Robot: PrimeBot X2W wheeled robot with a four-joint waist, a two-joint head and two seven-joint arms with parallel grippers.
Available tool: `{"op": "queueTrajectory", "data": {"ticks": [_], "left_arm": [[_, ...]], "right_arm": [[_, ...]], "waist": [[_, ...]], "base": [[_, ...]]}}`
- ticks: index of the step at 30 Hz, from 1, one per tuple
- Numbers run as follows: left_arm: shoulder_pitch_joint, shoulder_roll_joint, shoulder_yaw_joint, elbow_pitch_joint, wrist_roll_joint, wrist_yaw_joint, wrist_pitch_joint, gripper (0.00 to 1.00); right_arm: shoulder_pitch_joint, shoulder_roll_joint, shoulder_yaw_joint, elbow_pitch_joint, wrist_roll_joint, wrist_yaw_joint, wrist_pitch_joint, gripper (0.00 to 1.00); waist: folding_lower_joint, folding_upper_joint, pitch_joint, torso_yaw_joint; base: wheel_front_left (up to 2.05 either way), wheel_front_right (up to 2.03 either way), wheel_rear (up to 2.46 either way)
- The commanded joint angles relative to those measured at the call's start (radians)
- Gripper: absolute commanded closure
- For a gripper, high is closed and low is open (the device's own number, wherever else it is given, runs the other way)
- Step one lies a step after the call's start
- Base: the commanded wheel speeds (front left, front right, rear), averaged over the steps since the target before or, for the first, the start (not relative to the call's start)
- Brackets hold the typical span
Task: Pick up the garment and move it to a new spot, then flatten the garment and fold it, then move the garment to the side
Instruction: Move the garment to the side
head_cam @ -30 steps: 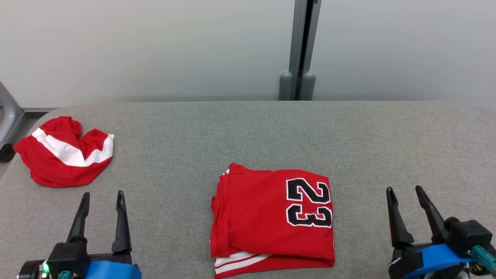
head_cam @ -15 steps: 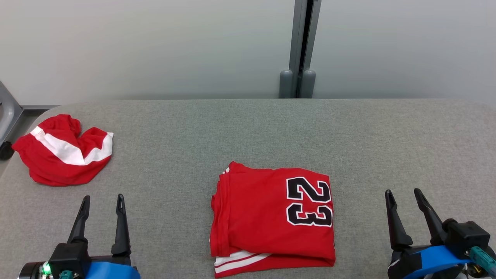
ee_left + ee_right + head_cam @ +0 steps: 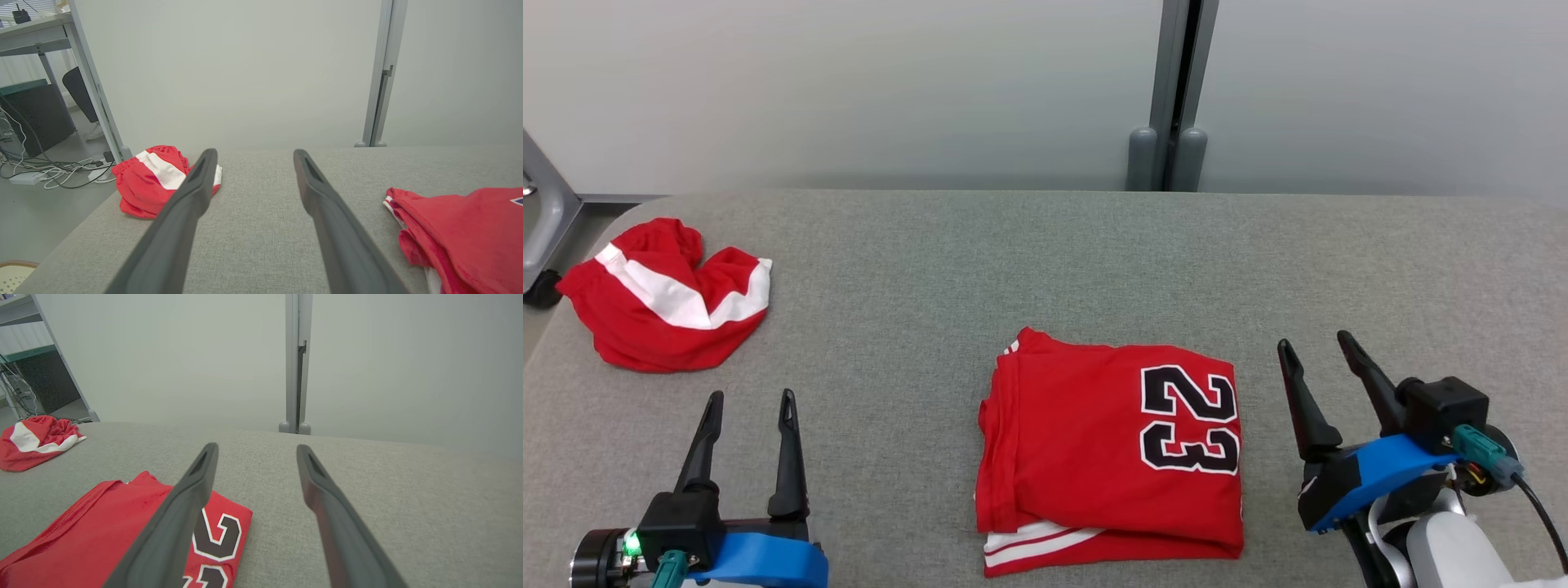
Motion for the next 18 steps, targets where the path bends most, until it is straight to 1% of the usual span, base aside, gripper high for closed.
{"op": "queueTrajectory", "data": {"ticks": [1,7,12,18], "left_arm": [[-0.016,-0.001,-0.001,0.001,0.006,-0.004,-0.003,0.00],[-0.031,-0.011,-0.006,0.005,0.014,-0.007,-0.003,0.00],[-0.050,-0.020,-0.011,0.007,0.018,-0.010,-0.003,0.00],[-0.062,-0.027,-0.015,0.012,0.025,-0.014,-0.003,0.00]], "right_arm": [[-0.022,-0.013,0.014,0.031,0.009,0.000,0.022,0.00],[-0.062,-0.023,0.058,0.154,0.042,0.000,0.083,0.00],[-0.083,-0.023,0.091,0.251,0.076,0.000,0.099,0.00],[-0.097,-0.026,0.121,0.322,0.106,0.000,0.108,0.00]], "waist": [[-0.0001,0.0000,0.010,0.010],[-0.0001,0.0000,0.038,0.032],[-0.0001,0.0000,0.064,0.047],[-0.0001,0.0000,0.082,0.055]], "base": [[0.00,0.00,0.00],[0.00,0.00,0.00],[0.00,0.00,0.00],[0.00,0.00,0.00]]}}
